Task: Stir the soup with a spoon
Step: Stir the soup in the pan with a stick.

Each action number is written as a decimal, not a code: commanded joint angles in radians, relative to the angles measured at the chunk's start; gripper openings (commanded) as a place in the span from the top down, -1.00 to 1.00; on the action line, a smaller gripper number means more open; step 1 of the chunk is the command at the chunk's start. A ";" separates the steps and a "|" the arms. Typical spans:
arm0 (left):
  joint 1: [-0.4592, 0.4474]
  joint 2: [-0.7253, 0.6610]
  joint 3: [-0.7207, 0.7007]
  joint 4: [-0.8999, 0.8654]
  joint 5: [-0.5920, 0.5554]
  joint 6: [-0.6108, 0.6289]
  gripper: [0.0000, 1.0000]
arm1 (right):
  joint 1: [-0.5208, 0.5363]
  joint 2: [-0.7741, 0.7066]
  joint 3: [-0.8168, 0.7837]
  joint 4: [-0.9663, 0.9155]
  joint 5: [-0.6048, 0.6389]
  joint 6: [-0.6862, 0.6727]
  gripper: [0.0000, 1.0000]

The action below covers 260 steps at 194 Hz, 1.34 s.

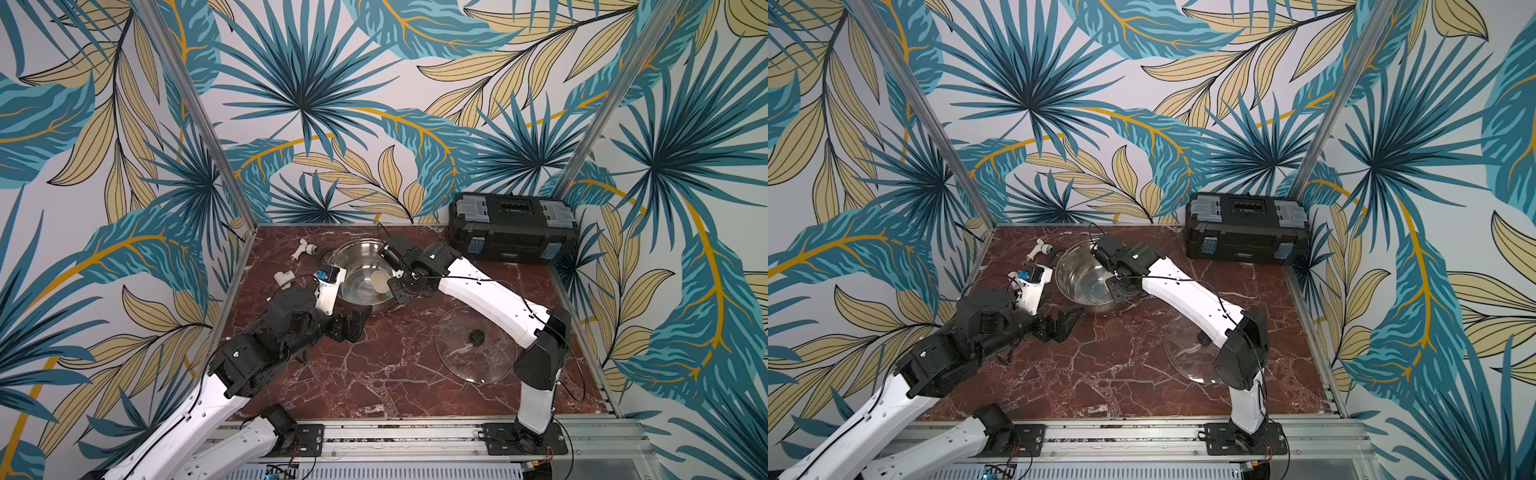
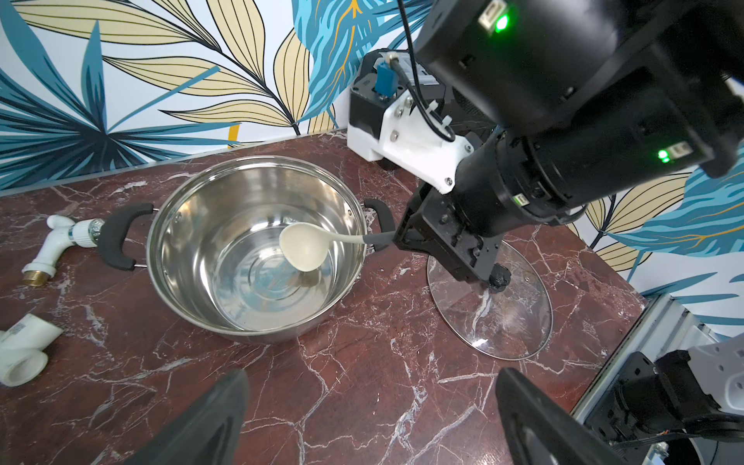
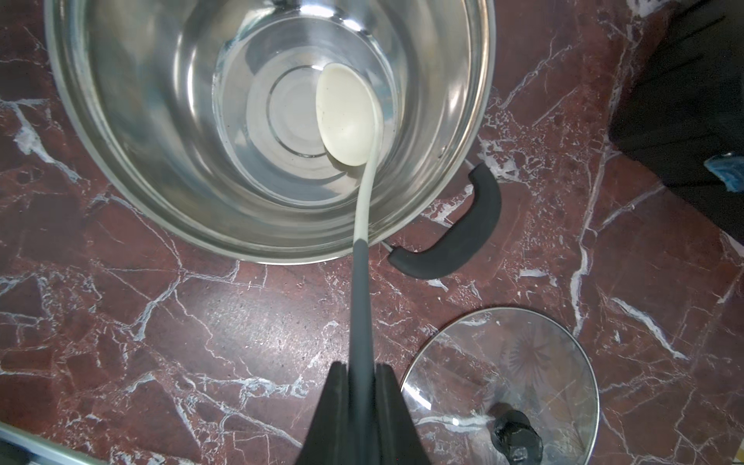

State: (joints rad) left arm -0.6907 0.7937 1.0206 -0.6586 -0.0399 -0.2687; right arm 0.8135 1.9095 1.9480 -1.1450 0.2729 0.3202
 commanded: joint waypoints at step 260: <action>0.006 0.002 -0.034 0.047 0.019 -0.018 -1.00 | 0.009 -0.046 -0.101 -0.021 -0.106 0.017 1.00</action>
State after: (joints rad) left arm -0.6907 0.8005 1.0035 -0.6323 -0.0296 -0.2802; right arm 0.8181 1.8996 1.8786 -1.0988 0.0792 0.3405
